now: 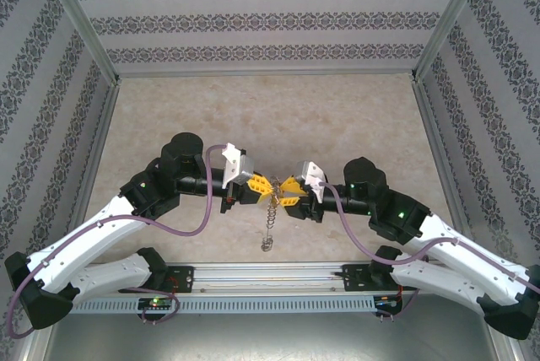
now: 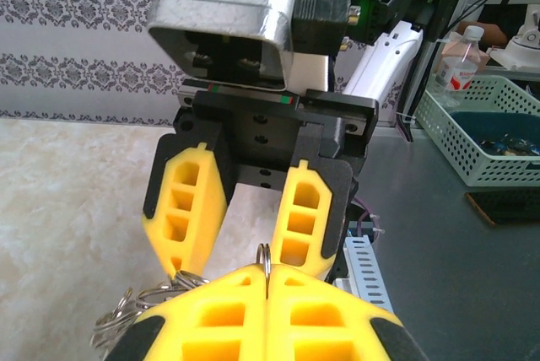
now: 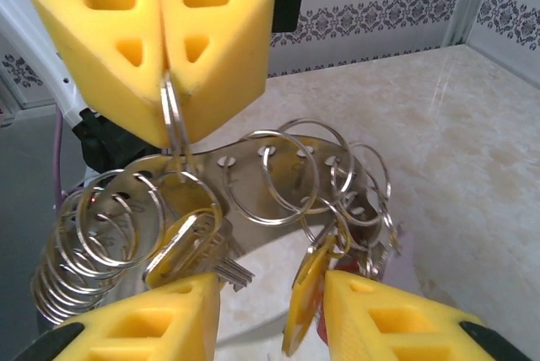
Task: Put the keys on the keyring
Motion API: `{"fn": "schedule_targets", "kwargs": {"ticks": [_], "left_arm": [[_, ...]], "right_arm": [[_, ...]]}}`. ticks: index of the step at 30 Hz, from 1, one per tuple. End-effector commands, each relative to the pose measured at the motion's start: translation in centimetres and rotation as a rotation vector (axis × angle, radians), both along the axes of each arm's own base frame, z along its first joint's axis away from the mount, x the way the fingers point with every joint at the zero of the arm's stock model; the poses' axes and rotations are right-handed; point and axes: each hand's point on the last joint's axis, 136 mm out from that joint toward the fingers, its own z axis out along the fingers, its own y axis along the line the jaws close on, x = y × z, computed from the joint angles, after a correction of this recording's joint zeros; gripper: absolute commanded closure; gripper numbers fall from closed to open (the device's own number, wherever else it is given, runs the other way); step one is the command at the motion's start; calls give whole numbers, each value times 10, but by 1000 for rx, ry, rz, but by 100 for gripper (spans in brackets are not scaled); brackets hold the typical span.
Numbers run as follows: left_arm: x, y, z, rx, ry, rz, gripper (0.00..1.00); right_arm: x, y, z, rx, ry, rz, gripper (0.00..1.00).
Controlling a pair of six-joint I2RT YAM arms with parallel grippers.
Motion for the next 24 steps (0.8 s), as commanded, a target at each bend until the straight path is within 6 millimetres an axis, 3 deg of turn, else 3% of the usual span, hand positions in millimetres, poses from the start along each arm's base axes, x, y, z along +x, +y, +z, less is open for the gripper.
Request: {"fn": "schedule_targets", "kwargs": {"ticks": [1,18,24], "left_arm": [[-1,1,26,-75,-51,-15,100],[2,4,27,-74,-51,-6,100],[4,2,28,-76,-45,-10,100]], "right_arm": [[-4,6,7,46,-8,31,61],[-22,0,-4,51,-18,40,59],[-19,6,-5,63,-35,35,60]]}}
